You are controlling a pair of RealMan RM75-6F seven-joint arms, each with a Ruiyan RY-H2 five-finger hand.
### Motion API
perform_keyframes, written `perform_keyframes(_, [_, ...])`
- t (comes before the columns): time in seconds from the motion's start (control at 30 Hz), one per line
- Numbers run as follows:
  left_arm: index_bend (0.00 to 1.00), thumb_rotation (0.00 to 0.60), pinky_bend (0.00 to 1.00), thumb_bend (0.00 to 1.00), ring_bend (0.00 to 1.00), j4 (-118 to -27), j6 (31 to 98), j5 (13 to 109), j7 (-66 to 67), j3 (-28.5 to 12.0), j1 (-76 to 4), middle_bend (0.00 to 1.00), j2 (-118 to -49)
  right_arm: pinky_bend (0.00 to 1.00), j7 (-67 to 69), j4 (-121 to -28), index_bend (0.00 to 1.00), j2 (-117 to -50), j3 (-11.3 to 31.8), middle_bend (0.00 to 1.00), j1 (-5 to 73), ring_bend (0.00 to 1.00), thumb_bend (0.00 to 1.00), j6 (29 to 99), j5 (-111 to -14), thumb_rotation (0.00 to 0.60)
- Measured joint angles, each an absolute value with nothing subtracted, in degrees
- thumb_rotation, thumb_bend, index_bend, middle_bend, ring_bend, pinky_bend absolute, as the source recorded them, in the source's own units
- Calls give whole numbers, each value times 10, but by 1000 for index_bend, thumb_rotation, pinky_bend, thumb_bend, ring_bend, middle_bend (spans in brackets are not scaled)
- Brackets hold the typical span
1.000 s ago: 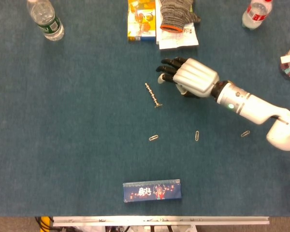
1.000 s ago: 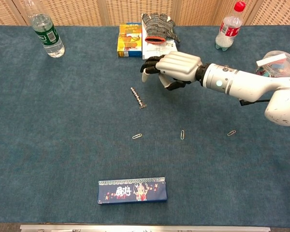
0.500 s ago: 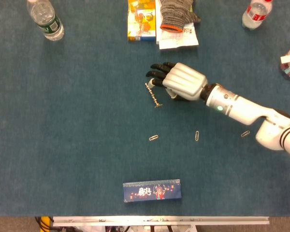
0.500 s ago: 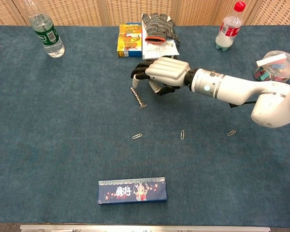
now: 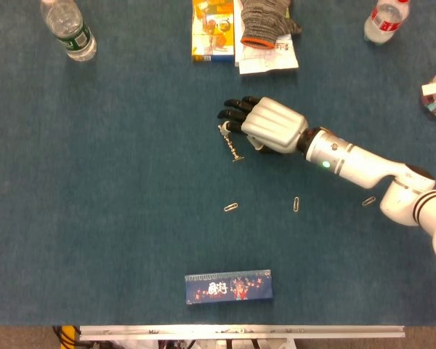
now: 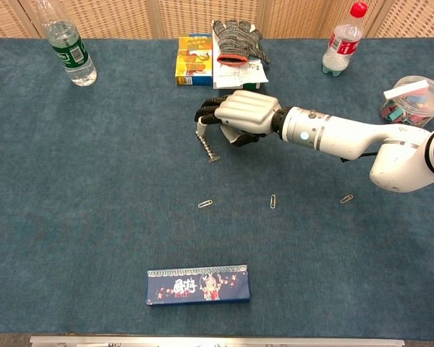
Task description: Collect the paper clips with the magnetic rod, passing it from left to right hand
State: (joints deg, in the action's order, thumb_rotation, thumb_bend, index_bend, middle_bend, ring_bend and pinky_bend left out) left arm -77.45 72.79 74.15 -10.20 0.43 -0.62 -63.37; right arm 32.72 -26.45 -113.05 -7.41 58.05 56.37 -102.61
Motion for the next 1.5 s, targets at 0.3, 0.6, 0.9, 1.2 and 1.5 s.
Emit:
perform_keyframes(0.3, [77, 600, 0, 356, 0, -772, 725, 744, -107, 3, -5, 0, -634, 219, 319, -250, 300, -1139, -81, 179, 583, 93, 893, 555, -1025, 600])
perform_keyframes(0.6, [78, 600, 0, 357, 0, -769, 724, 746, -109, 2, -2, 0, -635, 220, 311, -245, 331, -1139, -86, 179, 582, 91, 893, 554, -1023, 600])
perform_keyframes(0.9, [78, 600, 0, 357, 0, -772, 725, 749, -107, 0, -2, 0, -635, 219, 297, -262, 409, -1124, -82, 179, 579, 91, 893, 562, -1015, 600])
perform_keyframes(1.2, [78, 600, 0, 356, 0, -772, 726, 748, -109, -2, 1, 0, -635, 219, 294, -266, 409, -1132, -78, 179, 593, 91, 893, 560, -1014, 600])
perform_keyframes(1.5, [78, 600, 0, 357, 0, -764, 725, 749, -120, -2, 5, 0, -638, 220, 305, -246, 409, -1150, -79, 179, 605, 91, 893, 552, -1016, 600])
